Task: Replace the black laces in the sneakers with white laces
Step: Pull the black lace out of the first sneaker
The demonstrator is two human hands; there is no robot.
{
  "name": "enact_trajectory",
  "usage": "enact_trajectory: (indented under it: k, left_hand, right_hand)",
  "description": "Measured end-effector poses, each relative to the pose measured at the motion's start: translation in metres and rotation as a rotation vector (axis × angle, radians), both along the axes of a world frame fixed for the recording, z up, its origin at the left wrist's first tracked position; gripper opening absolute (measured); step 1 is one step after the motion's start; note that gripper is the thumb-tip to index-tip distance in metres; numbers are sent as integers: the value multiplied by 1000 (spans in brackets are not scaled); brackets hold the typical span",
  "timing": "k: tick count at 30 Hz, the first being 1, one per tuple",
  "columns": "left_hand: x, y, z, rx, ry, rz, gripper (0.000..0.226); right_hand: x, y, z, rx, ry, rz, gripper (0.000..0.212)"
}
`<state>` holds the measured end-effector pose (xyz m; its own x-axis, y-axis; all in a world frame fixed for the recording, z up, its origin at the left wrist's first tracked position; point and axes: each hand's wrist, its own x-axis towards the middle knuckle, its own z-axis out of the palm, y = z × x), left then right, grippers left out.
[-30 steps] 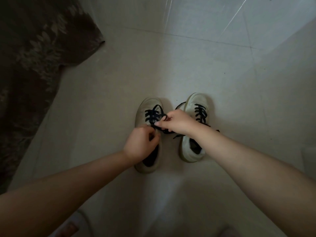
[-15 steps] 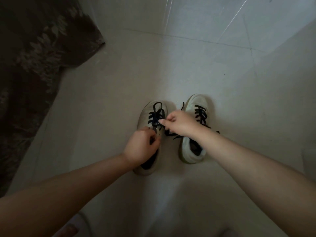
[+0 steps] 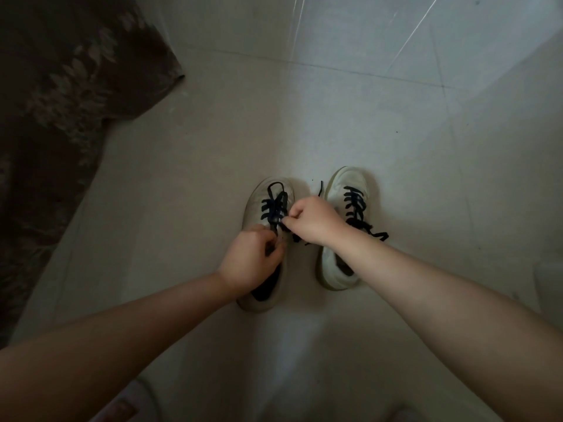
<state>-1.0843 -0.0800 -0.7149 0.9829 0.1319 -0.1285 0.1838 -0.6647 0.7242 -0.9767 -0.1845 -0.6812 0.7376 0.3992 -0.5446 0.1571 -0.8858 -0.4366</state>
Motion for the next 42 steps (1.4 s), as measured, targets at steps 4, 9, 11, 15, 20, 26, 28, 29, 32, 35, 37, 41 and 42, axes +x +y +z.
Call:
enact_trajectory:
  k: [4,9,11,15,20,26,28,29,32,35,37,41,42]
  left_hand:
    - [0,0,-1,2,-14,22,34]
    - [-2,-3,-4,-8,-13,46,36]
    - [-1,-2,-4,-8,-1,26,33]
    - [0,-2,-1,2,17,9,33]
    - [0,-2,0,4,38,3,32]
    - [1,-1,2,-8,31,-7,31]
    - [1,-1,1,-5,37,5,33]
    - [0,-1,-1,-5,37,12,33]
    - [-1,-2,-2,-8,11,15,34]
    - [-1,-4,-2,-13,8,33,34]
    - [-1,-5,0,-8,17,40,31]
    - [6,0,17,-69,-125,177,26]
    - [12,0,22,-43,-161,173,28]
  right_hand:
    - [27,-8,7,67,-290,-168,25]
    - [36,-25,14,87,30,-175,33]
    - [17,-23,8,-3,78,13,42]
    - [4,-11,0,-24,57,24,59]
    - [1,-4,2,26,43,-24,51]
    - [3,1,16,-4,152,98,29]
    - [16,1,30,118,184,-26,31]
    - [25,0,38,195,226,-107,33]
    - [44,0,59,446,391,-299,39]
    - [49,3,74,602,500,-447,37]
    - [52,5,79,629,536,-487,33]
    - [48,8,79,701,724,-631,29]
    - [46,9,79,714,767,-651,29]
